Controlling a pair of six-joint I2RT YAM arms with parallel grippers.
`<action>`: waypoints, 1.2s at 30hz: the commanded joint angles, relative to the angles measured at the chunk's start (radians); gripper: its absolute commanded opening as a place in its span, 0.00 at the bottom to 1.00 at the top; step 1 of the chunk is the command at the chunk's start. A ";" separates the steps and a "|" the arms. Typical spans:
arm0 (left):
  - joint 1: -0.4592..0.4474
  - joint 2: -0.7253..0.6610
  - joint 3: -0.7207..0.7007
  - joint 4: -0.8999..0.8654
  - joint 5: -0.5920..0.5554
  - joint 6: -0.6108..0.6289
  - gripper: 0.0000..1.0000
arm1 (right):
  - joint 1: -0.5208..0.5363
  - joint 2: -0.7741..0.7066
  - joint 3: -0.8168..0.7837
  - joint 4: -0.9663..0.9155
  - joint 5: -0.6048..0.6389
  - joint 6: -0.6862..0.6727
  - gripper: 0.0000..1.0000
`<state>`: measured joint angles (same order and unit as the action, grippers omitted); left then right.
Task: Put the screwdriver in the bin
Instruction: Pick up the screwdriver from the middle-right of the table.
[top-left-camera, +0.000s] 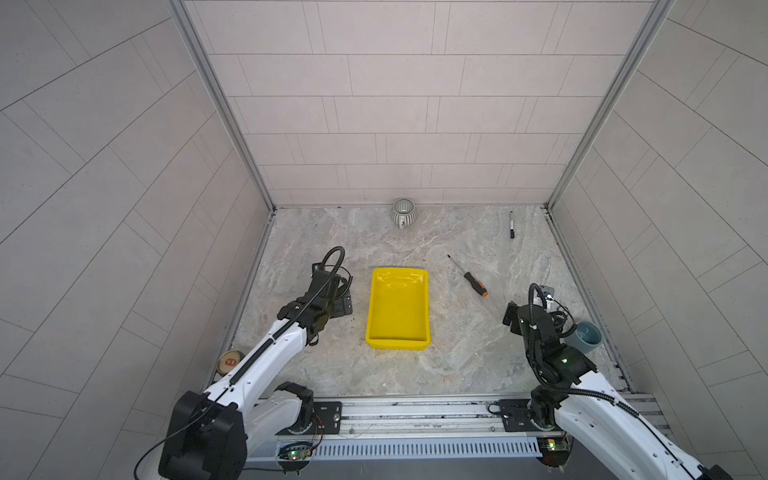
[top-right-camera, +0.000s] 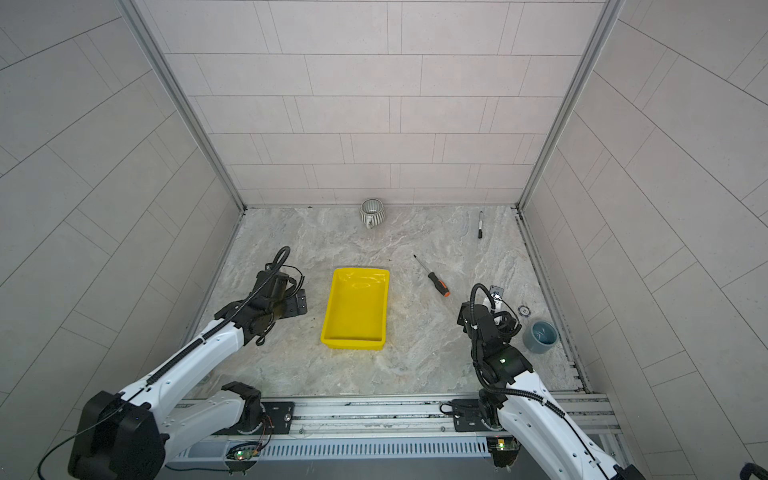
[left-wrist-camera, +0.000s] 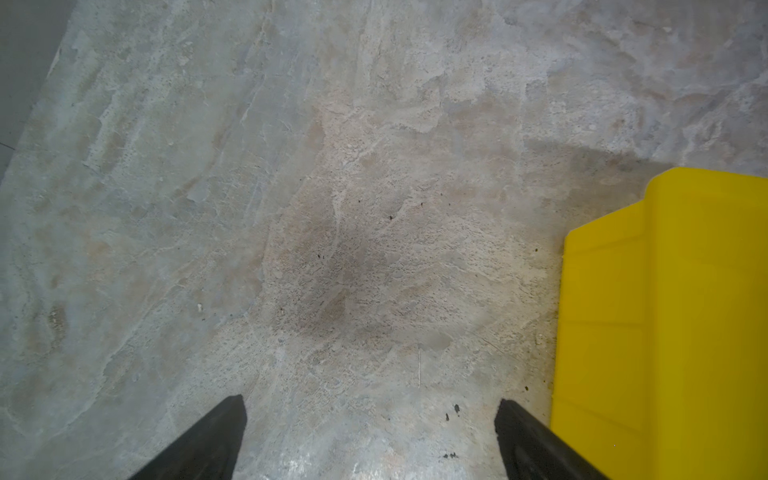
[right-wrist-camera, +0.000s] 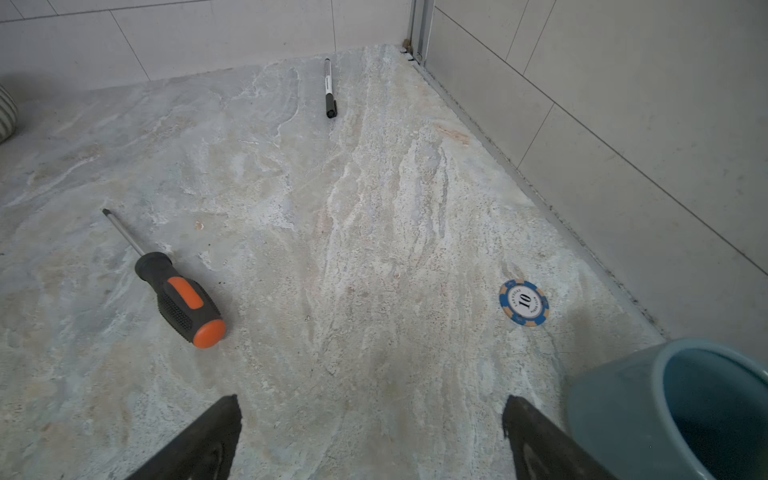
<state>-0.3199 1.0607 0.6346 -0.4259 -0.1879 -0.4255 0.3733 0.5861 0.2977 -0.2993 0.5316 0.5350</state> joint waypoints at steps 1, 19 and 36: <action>0.010 -0.021 0.039 -0.068 -0.013 -0.035 1.00 | 0.007 0.014 0.020 -0.001 -0.017 0.029 0.99; 0.433 0.020 -0.013 -0.114 0.263 -0.083 1.00 | 0.001 0.658 0.532 -0.155 -0.136 -0.081 1.00; 0.429 -0.226 -0.107 -0.048 0.363 -0.072 1.00 | -0.079 1.140 0.893 -0.452 -0.424 -0.182 0.74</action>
<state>0.1093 0.8619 0.5575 -0.5110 0.1467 -0.4980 0.2955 1.7081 1.1728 -0.6712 0.1307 0.3645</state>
